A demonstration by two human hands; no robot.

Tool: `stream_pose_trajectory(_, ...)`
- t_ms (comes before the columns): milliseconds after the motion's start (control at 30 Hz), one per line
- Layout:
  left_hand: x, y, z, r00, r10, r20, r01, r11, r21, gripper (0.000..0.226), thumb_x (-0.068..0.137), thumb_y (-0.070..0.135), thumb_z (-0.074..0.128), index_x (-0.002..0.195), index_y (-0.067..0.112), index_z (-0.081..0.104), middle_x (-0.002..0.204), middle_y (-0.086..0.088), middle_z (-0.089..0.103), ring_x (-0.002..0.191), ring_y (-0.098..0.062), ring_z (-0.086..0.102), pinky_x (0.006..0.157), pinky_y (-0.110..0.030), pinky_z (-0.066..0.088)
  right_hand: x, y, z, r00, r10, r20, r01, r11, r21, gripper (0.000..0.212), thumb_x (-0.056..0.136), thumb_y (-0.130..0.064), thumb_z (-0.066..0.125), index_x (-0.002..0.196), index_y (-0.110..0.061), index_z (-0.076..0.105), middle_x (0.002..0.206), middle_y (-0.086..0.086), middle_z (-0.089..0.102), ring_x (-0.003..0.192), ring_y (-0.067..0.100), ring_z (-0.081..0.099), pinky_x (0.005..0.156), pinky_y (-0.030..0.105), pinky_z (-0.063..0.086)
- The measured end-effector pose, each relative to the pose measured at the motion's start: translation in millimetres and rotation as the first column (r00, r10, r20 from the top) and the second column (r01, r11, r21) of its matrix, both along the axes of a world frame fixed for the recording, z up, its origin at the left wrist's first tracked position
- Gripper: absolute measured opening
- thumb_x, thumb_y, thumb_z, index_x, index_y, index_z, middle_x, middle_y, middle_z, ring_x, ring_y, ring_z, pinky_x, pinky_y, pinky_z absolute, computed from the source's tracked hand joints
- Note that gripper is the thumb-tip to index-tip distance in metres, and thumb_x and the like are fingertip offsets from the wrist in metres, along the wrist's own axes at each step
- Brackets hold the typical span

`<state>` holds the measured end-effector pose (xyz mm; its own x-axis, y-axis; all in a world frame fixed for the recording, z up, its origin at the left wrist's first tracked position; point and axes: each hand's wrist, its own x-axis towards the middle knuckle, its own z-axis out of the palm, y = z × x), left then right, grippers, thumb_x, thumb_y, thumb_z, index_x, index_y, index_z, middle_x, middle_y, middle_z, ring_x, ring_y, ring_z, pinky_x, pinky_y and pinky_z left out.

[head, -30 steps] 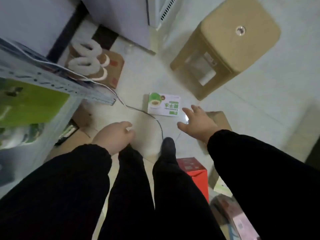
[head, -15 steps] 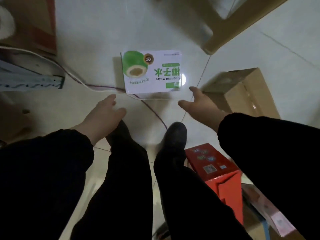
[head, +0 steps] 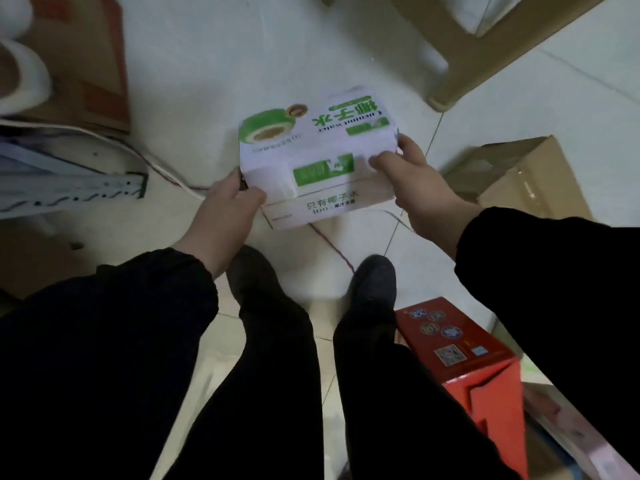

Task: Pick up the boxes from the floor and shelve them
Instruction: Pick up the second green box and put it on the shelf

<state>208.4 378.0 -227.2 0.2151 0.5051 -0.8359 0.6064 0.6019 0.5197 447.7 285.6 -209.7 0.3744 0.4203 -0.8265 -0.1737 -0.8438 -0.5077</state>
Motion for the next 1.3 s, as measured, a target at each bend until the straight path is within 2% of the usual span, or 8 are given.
stream_pose_trajectory(133,-10,19,116,0.99,0.124,0.073,-0.131,0.987,0.097,0.05,0.084,0.025,0.055,0.127,0.049,0.06,0.127,-0.006,0.058,0.106,-0.022,0.063,0.094,-0.051,0.054,14,22,115,0.984,0.175,0.016,-0.176,0.973,0.153,0.054,0.081,-0.047,0.067,0.133,-0.052,0.053,0.124,-0.014,0.069,0.116,0.01,0.065,0.107,0.036,0.047)
stream_pose_trajectory(300,-14,41,303,0.951,0.24,0.193,-0.28,0.934,0.221,0.05,0.098,0.009,0.05,0.138,0.038,0.056,0.11,0.022,0.069,0.103,-0.012,0.069,0.073,-0.03,0.06,24,64,298,0.922,0.375,0.095,-0.382,0.845,0.374,0.059,0.083,-0.047,0.064,0.137,-0.062,0.047,0.135,-0.006,0.063,0.131,0.012,0.055,0.112,0.045,0.041)
stream_pose_trajectory(400,-29,38,432,0.923,0.29,0.253,-0.355,0.895,0.27,0.056,0.097,0.01,0.045,0.14,0.044,0.052,0.123,0.016,0.068,0.106,-0.008,0.068,0.069,-0.024,0.056,19,91,420,0.833,0.506,0.225,-0.546,0.686,0.481,0.071,0.08,-0.057,0.064,0.146,-0.059,0.037,0.135,0.002,0.06,0.133,0.017,0.051,0.113,0.046,0.04)
stream_pose_trajectory(600,-81,-7,641,0.834,0.398,0.382,-0.539,0.736,0.411,0.059,0.096,0.008,0.04,0.139,0.047,0.051,0.125,0.015,0.069,0.105,-0.013,0.07,0.081,-0.038,0.054,-14,97,651,0.613,0.618,0.492,-0.763,0.303,0.57,0.102,0.065,-0.07,0.068,0.154,-0.058,0.019,0.138,-0.02,0.037,0.132,-0.01,0.039,0.102,0.008,0.036)
stream_pose_trajectory(700,-116,-41,712,0.766,0.418,0.488,-0.631,0.634,0.447,0.058,0.095,0.008,0.039,0.142,0.04,0.052,0.131,0.013,0.067,0.115,-0.011,0.067,0.092,-0.04,0.052,-37,83,726,0.493,0.595,0.635,-0.829,0.098,0.551,0.117,0.061,-0.066,0.075,0.158,-0.05,0.013,0.147,-0.024,0.032,0.142,-0.003,0.032,0.114,0.018,0.033)
stream_pose_trajectory(833,-159,-88,786,0.721,0.349,0.598,-0.68,0.52,0.517,0.052,0.085,0.031,0.057,0.137,0.035,0.061,0.137,0.001,0.065,0.126,-0.022,0.061,0.102,-0.041,0.049,-70,56,795,0.448,0.521,0.727,-0.829,-0.063,0.556,0.117,0.07,-0.033,0.09,0.159,-0.045,0.016,0.147,-0.011,0.043,0.125,0.003,0.049,0.096,0.016,0.046)
stream_pose_trajectory(967,-199,-136,820,0.726,0.289,0.624,-0.677,0.456,0.578,0.063,0.08,0.052,0.068,0.14,0.036,0.058,0.145,0.0,0.058,0.136,-0.027,0.052,0.116,-0.055,0.034,-100,20,834,0.495,0.462,0.736,-0.772,-0.156,0.616,0.111,0.069,-0.052,0.087,0.159,-0.041,0.022,0.148,-0.004,0.048,0.132,0.017,0.051,0.108,0.046,0.046)
stream_pose_trajectory(1300,-284,-207,877,0.625,0.187,0.758,-0.76,0.369,0.535,0.051,0.102,0.026,0.03,0.151,0.022,0.046,0.145,-0.005,0.059,0.136,-0.027,0.052,0.11,-0.049,0.041,-207,-58,874,0.547,0.475,0.689,-0.572,-0.389,0.722,0.117,0.075,-0.058,0.078,0.146,0.005,0.011,0.164,0.022,0.014,0.152,0.042,0.02,0.114,0.069,0.029)
